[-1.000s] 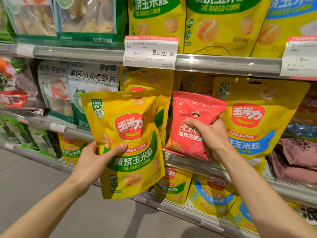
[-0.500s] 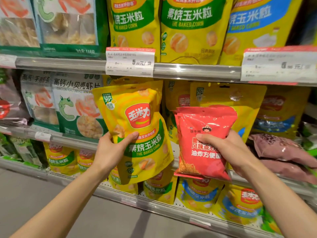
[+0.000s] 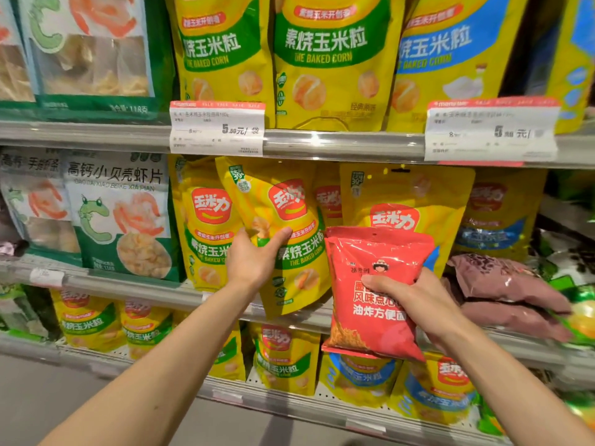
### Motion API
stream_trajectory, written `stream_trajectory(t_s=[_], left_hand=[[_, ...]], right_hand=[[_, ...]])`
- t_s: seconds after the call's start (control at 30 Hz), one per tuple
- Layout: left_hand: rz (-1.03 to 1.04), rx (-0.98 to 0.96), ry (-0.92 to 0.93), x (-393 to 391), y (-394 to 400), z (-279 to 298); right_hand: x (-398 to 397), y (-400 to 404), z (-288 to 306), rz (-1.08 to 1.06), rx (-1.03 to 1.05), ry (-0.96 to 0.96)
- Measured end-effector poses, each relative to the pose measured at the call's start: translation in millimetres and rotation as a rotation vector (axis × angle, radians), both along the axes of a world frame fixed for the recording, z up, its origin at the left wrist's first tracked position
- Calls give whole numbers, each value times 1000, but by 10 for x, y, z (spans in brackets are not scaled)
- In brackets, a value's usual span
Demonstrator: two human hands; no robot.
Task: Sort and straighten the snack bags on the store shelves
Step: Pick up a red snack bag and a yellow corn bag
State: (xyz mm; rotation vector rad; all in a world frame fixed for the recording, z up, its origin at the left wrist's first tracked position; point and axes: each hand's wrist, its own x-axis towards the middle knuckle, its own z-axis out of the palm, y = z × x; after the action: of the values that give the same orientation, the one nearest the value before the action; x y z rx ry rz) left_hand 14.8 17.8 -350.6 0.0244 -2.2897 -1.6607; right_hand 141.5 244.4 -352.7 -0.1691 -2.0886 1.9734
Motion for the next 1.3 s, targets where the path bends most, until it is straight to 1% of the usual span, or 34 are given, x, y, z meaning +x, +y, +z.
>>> stream_trajectory(t_s=[0.1,0.23,0.27,0.33,0.37,0.43,0.5,0.63,0.77,0.9,0.97,1.0,1.03,1.07,1.13,1.17,1.23,1.3], left_hand=[[38,-170,46,-62,158,-8],[3,-402,-31,-114,221,66],[-21,-427,-52,-97,204,85],[-72,-397,0,-24,150,65],[-83,-368,59,13,115,8],[-80,-379,147,68,69,-132],[-72,-425,137,26,88,-230],[-64,-475,49,-151,237,-206],[-79,-475,40,-186,206,-276],[-48,-413,100,-16,50,-323],[6,-325,209,170,15,-344],[-12,-269,252,287,30,-349],[-89,-209,248,399,73,-361],[-219,-154,188,501,142,-379],[-523,-46,-1,644,321,-415],[-625,8,-77,683,410,-425],[-710,141,-153,706,549,-430],[-724,245,-166,728,629,-442]], right_hand=[[-53,16,-52,-20,-17,-5],[-102,79,-105,-38,-74,-27],[-106,102,-111,-40,-80,-31],[-103,138,-116,-52,-86,-38],[-98,150,-117,-56,-86,-35],[-80,156,-111,-60,-81,-22],[-75,152,-116,-53,-74,-12],[-89,165,-121,-51,-74,-24],[-88,202,-113,-40,-91,-37],[-67,220,-105,-20,-94,-29],[-57,224,-102,-8,-112,-31],[-50,225,-102,-3,-122,-34],[-46,225,-107,1,-131,-35],[-38,223,-110,5,-134,-36],[-22,200,-116,28,-140,-38],[-15,187,-121,43,-145,-37],[-1,171,-127,55,-167,-31],[6,162,-160,54,-205,-30]])
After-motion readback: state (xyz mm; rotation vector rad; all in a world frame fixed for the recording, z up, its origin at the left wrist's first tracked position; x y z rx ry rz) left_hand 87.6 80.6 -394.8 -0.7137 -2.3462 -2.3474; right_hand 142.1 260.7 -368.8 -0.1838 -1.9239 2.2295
